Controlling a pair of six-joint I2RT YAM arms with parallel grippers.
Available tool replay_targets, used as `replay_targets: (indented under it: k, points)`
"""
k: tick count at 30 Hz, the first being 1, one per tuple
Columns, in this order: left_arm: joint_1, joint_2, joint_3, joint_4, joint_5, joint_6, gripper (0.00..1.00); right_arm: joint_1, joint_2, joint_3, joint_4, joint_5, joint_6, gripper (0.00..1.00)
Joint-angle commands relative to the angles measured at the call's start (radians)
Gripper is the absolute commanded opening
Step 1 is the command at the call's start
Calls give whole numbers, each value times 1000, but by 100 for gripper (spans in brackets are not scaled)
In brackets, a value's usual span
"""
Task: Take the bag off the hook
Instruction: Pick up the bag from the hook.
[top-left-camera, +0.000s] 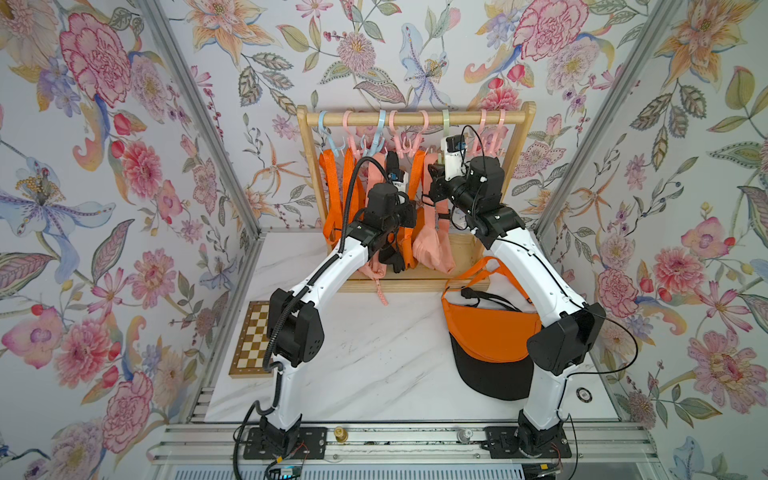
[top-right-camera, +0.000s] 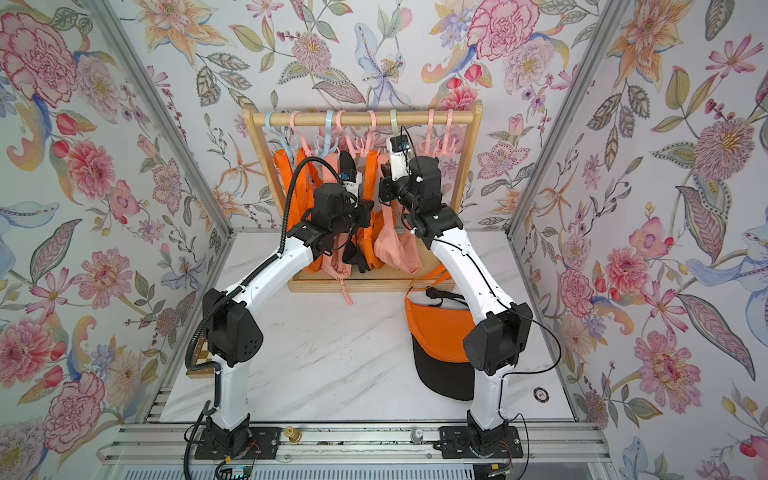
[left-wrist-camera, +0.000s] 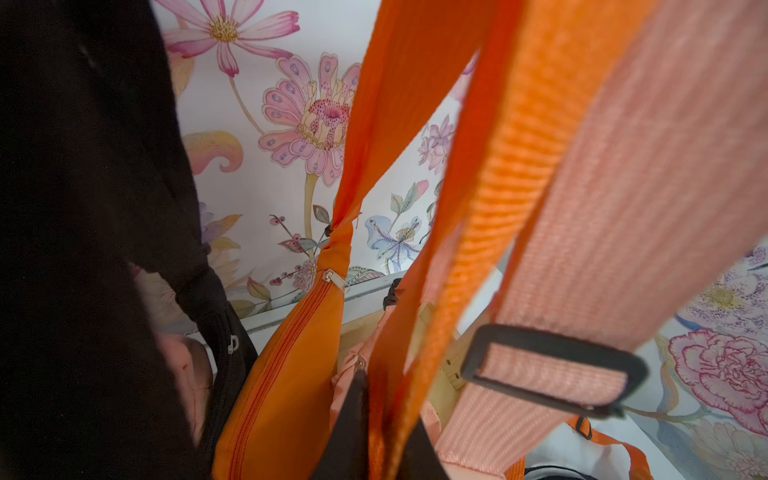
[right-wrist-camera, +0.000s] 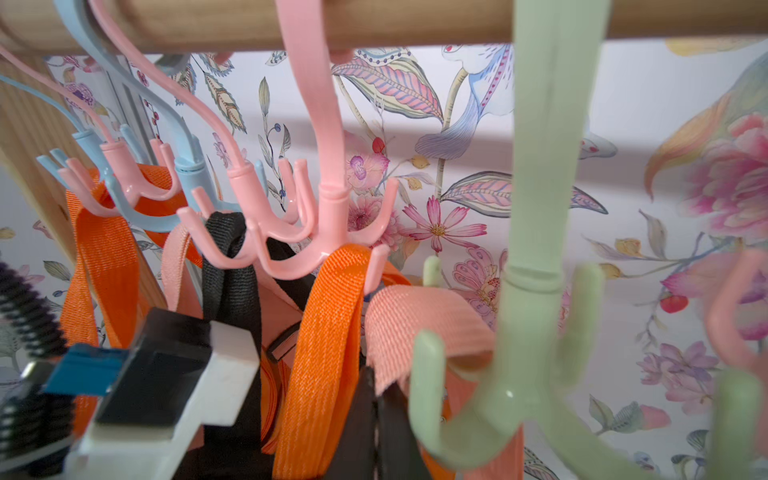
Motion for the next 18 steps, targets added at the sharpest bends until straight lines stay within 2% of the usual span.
replay_targets:
  k: [1, 9, 14, 18]
  points:
    - [16, -50, -62, 9, -13, -11, 13, 6, -75, 67, 52, -42, 36, 0]
    - [14, -65, -91, 17, -28, -15, 13, -14, -44, 257, 21, -111, 80, 0]
    - [16, -68, -88, 10, -43, -8, 13, -51, -4, 389, 0, -268, 177, 0]
    - [18, -68, -74, -7, -49, 0, 13, -49, -31, 373, -19, -367, 234, 0]
